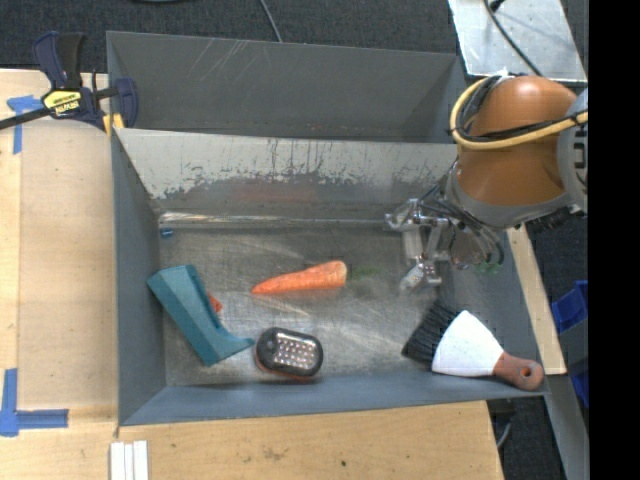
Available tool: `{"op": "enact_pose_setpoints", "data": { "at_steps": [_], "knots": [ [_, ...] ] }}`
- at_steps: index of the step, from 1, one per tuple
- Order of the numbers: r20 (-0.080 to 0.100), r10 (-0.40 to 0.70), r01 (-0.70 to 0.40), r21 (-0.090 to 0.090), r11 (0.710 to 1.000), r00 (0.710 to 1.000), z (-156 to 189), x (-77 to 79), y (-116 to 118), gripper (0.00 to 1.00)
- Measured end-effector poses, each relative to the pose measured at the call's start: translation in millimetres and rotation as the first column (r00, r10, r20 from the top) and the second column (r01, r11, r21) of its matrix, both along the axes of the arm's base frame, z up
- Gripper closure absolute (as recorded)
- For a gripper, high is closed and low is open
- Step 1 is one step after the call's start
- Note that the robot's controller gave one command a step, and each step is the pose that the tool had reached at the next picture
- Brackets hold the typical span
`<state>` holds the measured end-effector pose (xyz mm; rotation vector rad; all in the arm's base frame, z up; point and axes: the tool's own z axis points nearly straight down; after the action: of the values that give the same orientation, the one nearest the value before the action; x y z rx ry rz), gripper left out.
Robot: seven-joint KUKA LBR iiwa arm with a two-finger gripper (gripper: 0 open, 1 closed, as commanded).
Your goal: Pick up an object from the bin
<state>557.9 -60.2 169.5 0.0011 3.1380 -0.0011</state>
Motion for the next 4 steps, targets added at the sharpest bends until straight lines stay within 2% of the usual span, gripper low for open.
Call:
{"op": "enact_pose_setpoints", "data": {
  "at_steps": [1,2,3,4],
  "knots": [
    [0.008,0.166,-0.166,-0.001,0.986,0.986,-35.7,-17.6,-26.7,0.00],
    [-0.002,0.287,-0.287,-0.003,0.958,0.958,-54.1,-15.6,1.4,0.00],
    [0.001,0.397,-0.397,0.003,0.918,0.918,-38.9,-9.9,-15.8,0.00],
    [-0.001,0.427,-0.427,-0.005,0.904,0.904,-60.2,6.9,0.4,0.00]
  ]
}}
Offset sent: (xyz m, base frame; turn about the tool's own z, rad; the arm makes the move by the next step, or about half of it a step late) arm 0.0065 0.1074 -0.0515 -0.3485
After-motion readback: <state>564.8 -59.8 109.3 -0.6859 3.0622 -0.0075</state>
